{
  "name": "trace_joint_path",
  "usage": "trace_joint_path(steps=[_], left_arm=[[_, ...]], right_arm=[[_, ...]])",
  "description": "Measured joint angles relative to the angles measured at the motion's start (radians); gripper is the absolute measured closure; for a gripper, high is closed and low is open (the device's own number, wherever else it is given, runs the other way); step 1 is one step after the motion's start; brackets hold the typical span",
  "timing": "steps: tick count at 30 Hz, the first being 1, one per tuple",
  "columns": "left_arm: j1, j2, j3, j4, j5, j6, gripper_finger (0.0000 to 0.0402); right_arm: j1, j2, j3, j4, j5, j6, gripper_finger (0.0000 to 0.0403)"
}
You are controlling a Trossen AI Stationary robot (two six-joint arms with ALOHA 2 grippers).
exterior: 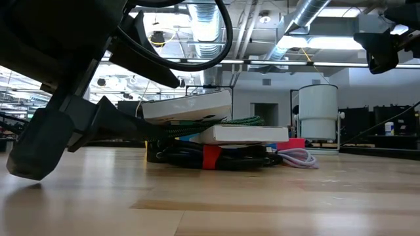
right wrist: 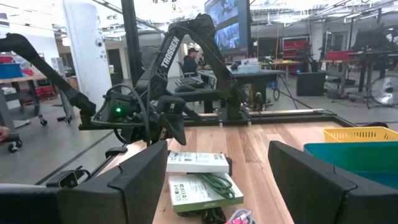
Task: Pick and place items into bin
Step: Put the left white box into the dark blue bin
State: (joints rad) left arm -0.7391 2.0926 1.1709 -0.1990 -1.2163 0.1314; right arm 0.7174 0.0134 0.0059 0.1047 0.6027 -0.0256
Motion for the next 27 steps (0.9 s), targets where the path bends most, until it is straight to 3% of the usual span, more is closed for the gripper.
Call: trace_joint_path(steps=[13,27], left_arm=[[0.0,0.0,0.0,0.0,-0.001,0.0,0.0192],[0.0,0.0,0.0,0.0,-0.002,0.0,0.0203]], right_arm=[[0.0,0.0,0.0,0.0,0.0,0.0,0.0127],[0.0,0.0,0.0,0.0,0.0,0.0,0.0127]])
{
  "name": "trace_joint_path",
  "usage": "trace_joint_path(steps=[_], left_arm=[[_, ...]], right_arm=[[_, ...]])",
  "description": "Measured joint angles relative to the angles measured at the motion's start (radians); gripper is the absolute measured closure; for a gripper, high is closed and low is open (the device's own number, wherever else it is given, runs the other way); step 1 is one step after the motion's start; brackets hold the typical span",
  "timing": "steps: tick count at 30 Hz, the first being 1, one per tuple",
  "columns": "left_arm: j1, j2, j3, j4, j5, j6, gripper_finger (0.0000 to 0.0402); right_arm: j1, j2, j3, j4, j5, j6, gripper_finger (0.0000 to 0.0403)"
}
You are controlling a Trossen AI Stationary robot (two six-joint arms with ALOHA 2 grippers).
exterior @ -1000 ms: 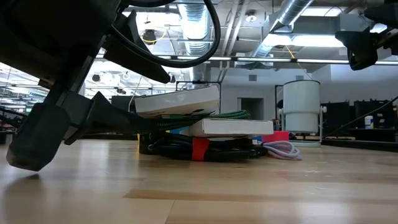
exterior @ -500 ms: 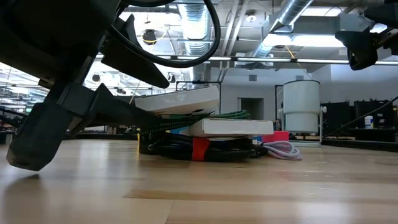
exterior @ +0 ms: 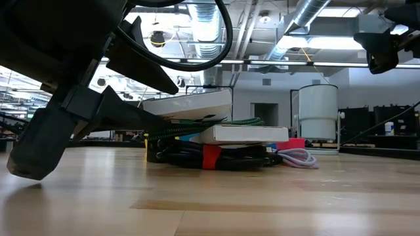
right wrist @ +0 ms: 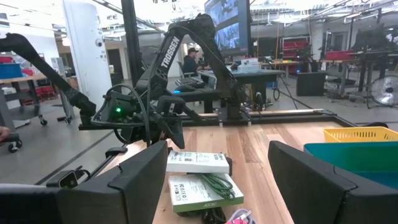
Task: Pick and place items into bin
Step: Put the left white box into the dark blue bin
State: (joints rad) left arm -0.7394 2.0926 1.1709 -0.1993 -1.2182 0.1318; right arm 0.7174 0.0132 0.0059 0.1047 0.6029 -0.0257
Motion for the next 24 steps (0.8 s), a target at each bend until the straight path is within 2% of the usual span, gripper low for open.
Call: trace_joint_path(steps=[24], left_arm=[[-0.02,0.0,0.0,0.037,-0.001,0.022,0.0203]], right_arm=[[0.0,0.0,0.0,0.0,0.0,0.0,0.0127]])
